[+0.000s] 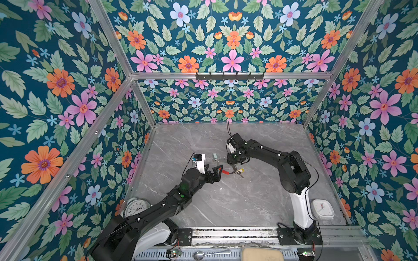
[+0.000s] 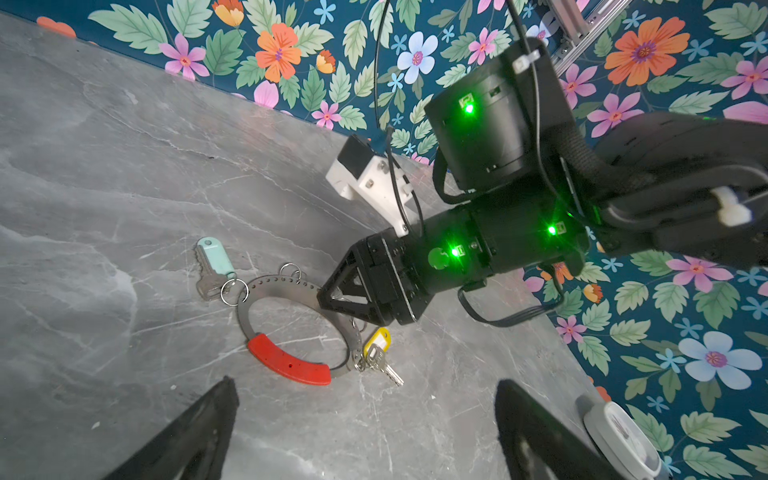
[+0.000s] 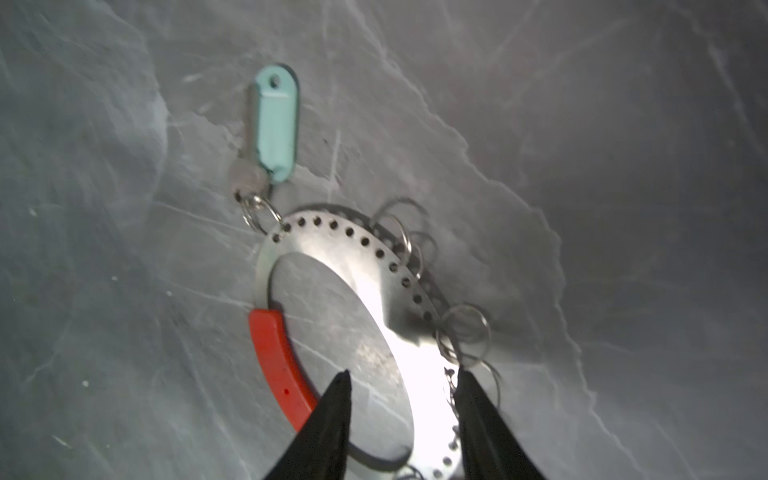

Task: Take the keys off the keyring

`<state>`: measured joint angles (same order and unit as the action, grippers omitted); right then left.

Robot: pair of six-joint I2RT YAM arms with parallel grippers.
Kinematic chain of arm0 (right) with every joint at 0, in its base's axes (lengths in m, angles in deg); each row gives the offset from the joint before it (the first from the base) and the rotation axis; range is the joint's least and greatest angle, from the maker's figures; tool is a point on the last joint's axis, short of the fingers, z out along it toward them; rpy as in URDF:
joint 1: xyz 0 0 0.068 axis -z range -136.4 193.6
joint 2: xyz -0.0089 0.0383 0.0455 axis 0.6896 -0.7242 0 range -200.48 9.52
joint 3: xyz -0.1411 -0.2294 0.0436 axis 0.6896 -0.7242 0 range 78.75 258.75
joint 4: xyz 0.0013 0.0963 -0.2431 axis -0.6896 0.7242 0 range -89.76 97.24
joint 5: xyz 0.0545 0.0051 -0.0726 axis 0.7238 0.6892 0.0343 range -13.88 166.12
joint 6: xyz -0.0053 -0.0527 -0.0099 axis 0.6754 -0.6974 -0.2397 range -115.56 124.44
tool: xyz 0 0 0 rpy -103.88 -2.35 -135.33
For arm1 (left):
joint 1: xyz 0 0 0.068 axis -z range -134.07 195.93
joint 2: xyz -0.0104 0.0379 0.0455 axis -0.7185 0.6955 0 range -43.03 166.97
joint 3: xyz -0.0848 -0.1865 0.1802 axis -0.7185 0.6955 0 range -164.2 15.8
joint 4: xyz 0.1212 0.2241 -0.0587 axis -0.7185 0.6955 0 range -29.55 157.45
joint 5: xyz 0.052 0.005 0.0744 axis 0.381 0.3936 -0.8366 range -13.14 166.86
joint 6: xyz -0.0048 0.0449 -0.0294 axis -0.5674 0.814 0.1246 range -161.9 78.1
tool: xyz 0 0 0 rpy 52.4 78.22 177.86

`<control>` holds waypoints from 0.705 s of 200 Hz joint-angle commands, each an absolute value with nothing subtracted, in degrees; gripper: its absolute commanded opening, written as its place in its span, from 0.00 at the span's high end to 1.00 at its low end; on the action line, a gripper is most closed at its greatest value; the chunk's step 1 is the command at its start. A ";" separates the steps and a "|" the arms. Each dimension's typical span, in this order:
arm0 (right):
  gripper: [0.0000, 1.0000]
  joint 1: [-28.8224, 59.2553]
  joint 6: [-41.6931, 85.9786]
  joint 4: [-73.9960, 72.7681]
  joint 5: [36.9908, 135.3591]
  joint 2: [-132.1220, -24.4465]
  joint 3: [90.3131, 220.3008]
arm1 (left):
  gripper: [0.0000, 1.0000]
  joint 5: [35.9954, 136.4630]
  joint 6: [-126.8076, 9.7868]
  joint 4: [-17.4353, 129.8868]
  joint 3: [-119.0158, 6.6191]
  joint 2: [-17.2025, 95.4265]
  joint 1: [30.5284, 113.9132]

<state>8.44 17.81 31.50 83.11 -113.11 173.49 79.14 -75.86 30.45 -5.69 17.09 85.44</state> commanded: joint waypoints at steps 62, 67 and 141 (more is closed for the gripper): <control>0.59 10.73 16.60 30.76 90.64 -121.25 183.85 | 0.01 78.79 -75.30 30.30 -5.03 16.51 85.40; 0.59 10.88 16.50 31.09 91.21 -121.82 184.43 | 0.02 78.79 -75.30 30.26 -5.03 16.49 85.41; 0.76 11.94 16.11 34.00 95.76 -126.27 187.65 | 0.02 78.53 -75.39 30.12 -4.65 16.67 85.47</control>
